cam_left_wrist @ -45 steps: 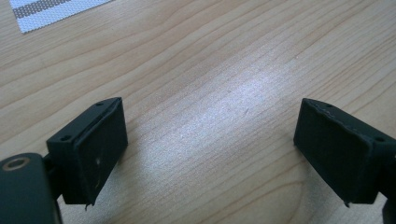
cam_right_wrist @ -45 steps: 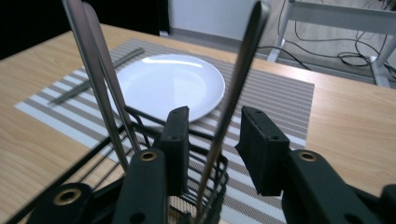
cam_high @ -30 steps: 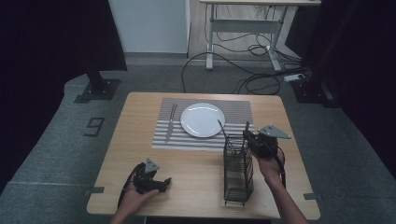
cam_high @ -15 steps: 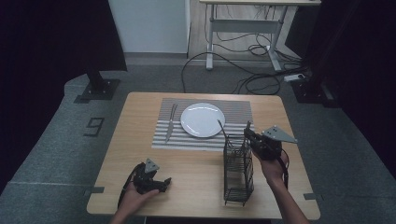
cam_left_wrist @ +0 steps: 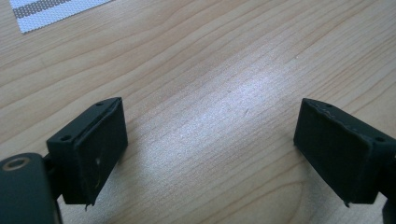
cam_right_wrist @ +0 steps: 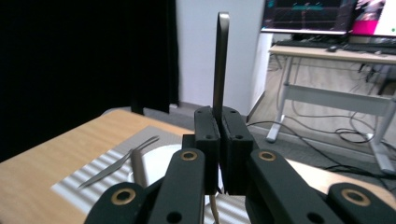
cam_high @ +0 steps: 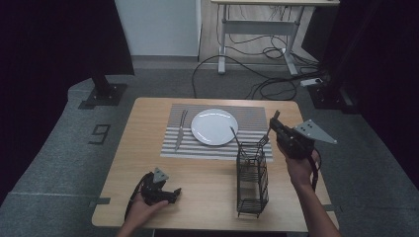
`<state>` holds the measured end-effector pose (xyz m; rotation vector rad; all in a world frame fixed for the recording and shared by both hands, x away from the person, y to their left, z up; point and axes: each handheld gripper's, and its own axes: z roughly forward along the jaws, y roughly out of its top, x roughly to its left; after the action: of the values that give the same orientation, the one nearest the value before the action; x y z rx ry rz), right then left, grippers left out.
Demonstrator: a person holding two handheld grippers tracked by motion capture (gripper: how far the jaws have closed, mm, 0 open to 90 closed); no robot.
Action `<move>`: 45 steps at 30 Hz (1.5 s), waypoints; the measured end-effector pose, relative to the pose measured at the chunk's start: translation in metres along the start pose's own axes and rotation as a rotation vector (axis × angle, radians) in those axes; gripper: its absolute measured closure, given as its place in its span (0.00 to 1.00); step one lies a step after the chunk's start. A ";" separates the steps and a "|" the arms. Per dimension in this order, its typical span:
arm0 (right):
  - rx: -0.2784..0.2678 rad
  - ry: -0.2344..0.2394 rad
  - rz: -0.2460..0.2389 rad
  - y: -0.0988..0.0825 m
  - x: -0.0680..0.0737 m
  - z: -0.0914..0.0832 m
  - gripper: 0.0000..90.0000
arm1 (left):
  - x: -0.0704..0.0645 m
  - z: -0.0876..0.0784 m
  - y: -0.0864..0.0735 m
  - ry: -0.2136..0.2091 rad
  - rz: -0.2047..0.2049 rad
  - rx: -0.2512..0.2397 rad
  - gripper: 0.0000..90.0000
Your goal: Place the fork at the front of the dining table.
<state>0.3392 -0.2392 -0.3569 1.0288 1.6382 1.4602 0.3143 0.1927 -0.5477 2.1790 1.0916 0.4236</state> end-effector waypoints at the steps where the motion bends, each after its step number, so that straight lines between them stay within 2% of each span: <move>1: -0.014 -0.016 0.013 0.001 -0.005 0.001 0.96 | 0.000 0.000 0.000 0.000 0.000 0.000 0.11; 3: -0.020 -0.023 0.020 0.001 -0.007 0.001 0.96 | 0.000 0.000 0.000 0.000 0.000 0.000 0.11; 7: -0.041 -0.027 0.063 0.000 -0.014 0.003 0.96 | 0.000 0.000 0.000 0.000 0.000 0.000 0.11; 11: -0.056 -0.041 0.064 0.001 -0.016 0.001 0.96 | 0.000 0.000 0.000 0.000 0.000 0.000 0.11; 14: -0.056 -0.059 0.045 0.001 -0.016 0.003 0.96 | 0.000 0.000 0.000 0.000 0.001 -0.002 0.11; 16: -0.043 -0.092 -0.001 -0.001 -0.017 0.007 0.96 | 0.000 0.000 0.000 0.000 0.001 -0.001 0.11; 18: -0.038 -0.095 -0.001 -0.003 -0.019 0.009 0.96 | 0.000 0.000 0.000 0.000 0.001 -0.002 0.11; 20: -0.022 -0.099 0.005 -0.010 -0.022 0.015 0.96 | 0.000 0.000 0.000 0.000 0.001 -0.002 0.11; 23: 0.010 -0.112 -0.013 -0.023 -0.024 0.025 0.96 | 0.000 0.000 0.000 0.000 0.001 -0.002 0.11; 28: 0.066 -0.120 0.002 -0.046 -0.030 0.041 0.96 | 0.000 0.000 0.000 0.000 0.001 -0.001 0.11; 29: 0.066 -0.120 0.002 -0.046 -0.030 0.041 0.96 | 0.000 0.000 0.000 -0.001 0.001 -0.001 0.11; 33: 0.099 -0.118 -0.005 -0.065 -0.033 0.052 0.96 | 0.000 0.000 0.000 0.000 0.001 -0.001 0.11; 39: 0.127 -0.112 -0.013 -0.080 -0.036 0.064 0.96 | 0.000 0.000 0.000 0.000 0.001 -0.002 0.11; 45: 0.170 -0.100 0.009 -0.095 -0.042 0.076 0.96 | 0.000 0.000 0.000 -0.001 0.001 -0.001 0.11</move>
<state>0.4148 -0.2484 -0.4603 1.1851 1.7093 1.2708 0.3144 0.1928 -0.5479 2.1787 1.0893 0.4231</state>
